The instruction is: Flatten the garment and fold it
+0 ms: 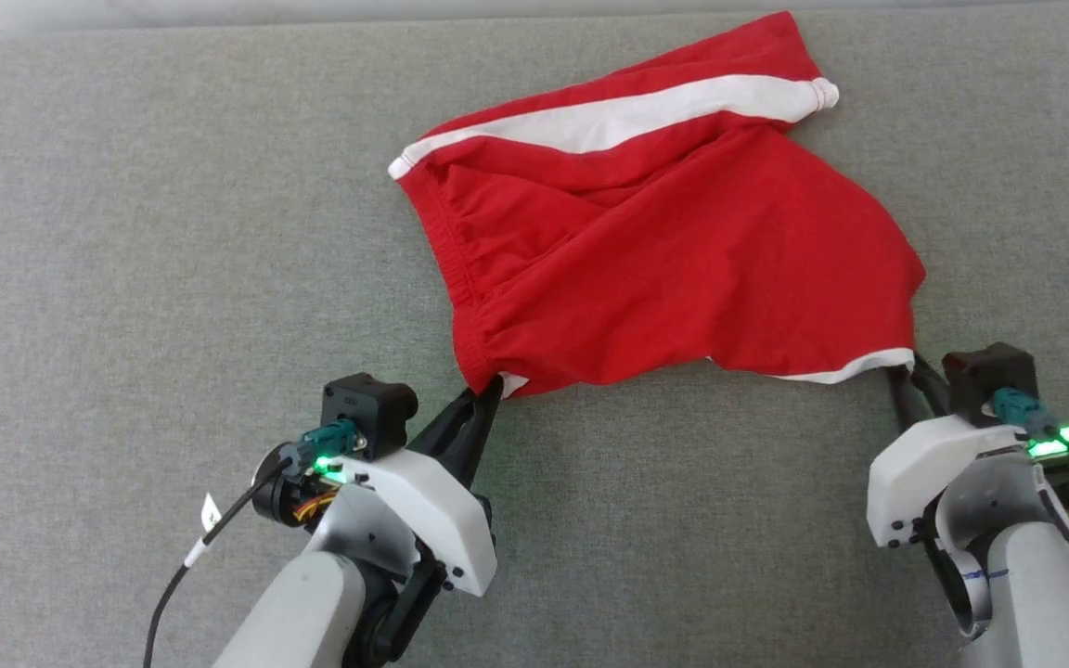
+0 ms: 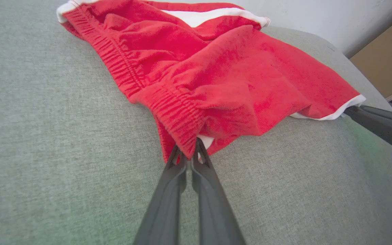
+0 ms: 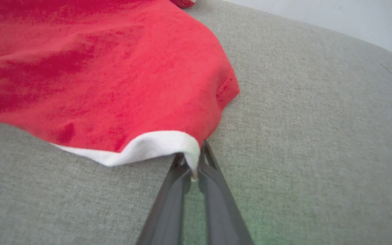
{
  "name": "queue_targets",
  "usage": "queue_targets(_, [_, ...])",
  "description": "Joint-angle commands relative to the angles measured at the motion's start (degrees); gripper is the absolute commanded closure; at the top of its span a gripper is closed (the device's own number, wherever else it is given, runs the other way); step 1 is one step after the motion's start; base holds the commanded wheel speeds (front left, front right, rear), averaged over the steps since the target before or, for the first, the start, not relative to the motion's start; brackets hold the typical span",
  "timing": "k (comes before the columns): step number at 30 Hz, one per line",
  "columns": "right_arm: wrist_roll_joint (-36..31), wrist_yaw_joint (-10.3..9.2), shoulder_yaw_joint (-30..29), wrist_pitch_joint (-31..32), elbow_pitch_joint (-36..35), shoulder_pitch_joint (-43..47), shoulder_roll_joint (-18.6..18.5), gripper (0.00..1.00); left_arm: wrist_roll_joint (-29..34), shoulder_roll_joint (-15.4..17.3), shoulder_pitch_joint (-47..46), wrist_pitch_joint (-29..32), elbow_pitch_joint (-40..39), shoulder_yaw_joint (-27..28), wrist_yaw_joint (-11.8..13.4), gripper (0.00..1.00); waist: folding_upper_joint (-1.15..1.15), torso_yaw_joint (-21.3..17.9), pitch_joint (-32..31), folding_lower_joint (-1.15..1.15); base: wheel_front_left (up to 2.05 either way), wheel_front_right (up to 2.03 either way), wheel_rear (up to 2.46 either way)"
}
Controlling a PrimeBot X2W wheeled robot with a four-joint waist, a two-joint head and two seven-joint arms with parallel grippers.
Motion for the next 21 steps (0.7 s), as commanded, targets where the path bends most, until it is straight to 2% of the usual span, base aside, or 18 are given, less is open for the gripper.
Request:
queue_targets(1, [0.1, -0.05, -0.4, -0.7, 0.0, -1.0, 0.0, 1.00, -0.6, -0.1, -0.9, -0.5, -0.2, 0.1, 0.2, 1.00, 0.00, -0.1, 0.1, 0.00, 0.00, 0.00, 0.00])
queue_targets(8, [2.3, -0.05, -1.6, -3.8, -2.2, -0.9, 0.0, 1.00, -2.0, -0.5, -0.1, -2.9, -1.1, 2.2, 1.3, 1.00, 0.00, -0.8, -1.4, 0.00, 0.00, 0.00, 0.00])
queue_targets(13, [4.9, -0.05, -2.7, -5.4, -6.6, -0.6, 0.0, 1.00, -4.4, 0.0, 1.2, -4.4, -4.7, 5.5, 2.3, 1.00, 0.00, -1.6, -4.0, 0.00, 0.00, 0.00, 0.00])
queue_targets(18, [6.0, -0.05, -2.9, -4.8, -12.0, -1.6, 0.0, 1.00, -7.1, 0.8, 1.2, -3.0, -9.5, 7.7, 2.2, 1.00, 0.00, -2.1, -6.5, 0.00, 0.00, 0.00, 0.00])
queue_targets(21, [5.1, -0.05, -1.9, -3.1, -17.2, -3.5, 0.0, 1.00, -9.1, 2.0, -0.2, -0.2, -13.2, 9.1, 2.2, 1.00, 0.00, -2.5, -8.2, 0.00, 0.00, 0.00, 0.00])
